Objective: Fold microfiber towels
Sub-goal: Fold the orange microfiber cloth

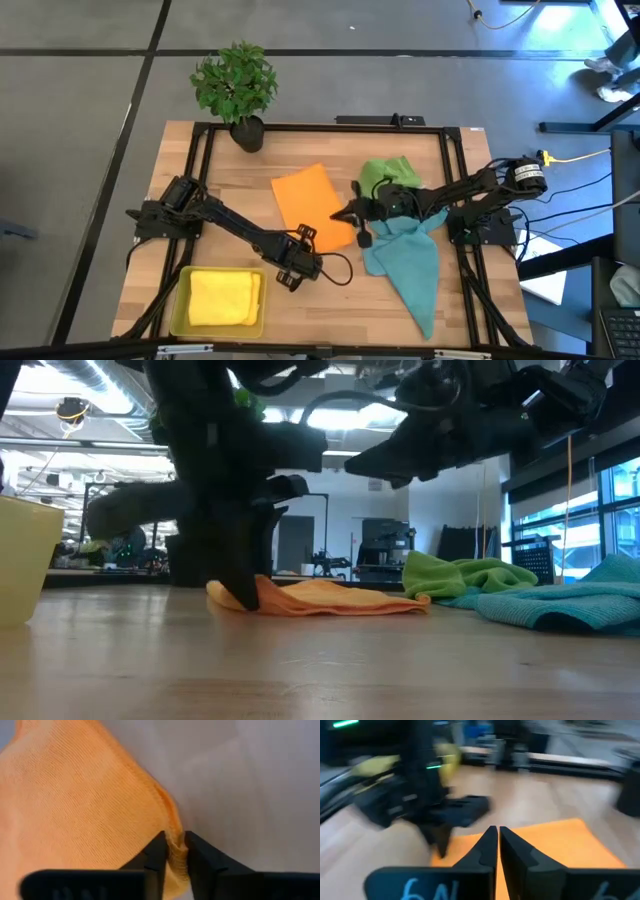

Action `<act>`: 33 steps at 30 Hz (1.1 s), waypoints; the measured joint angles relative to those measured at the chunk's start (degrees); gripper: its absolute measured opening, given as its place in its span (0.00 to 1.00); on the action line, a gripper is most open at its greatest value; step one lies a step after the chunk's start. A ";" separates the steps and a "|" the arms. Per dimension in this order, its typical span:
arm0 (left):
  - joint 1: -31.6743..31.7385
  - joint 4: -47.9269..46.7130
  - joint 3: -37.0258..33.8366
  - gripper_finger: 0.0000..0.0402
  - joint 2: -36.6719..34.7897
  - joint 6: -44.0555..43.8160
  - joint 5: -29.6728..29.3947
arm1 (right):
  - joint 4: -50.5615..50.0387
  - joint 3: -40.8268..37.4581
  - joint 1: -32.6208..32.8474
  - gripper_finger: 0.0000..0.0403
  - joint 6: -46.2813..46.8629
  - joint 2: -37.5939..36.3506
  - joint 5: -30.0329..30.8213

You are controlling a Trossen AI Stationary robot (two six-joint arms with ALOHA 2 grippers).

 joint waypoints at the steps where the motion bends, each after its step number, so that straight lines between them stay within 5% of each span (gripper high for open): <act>1: -0.08 0.79 0.00 0.09 0.00 -0.57 0.40 | -0.41 0.00 0.04 0.07 -1.25 0.00 -2.25; 4: -0.35 1.98 0.00 0.02 0.00 -2.58 0.47 | -2.38 0.00 0.02 0.12 -1.71 0.00 -5.04; 18: -1.91 7.44 0.00 0.00 -0.04 -7.45 0.79 | -8.77 0.00 0.00 0.58 -4.59 0.00 -10.90; 33: -3.39 10.81 0.00 0.00 -0.24 -4.19 0.52 | -11.82 0.00 3.46 0.61 -4.24 0.00 -9.04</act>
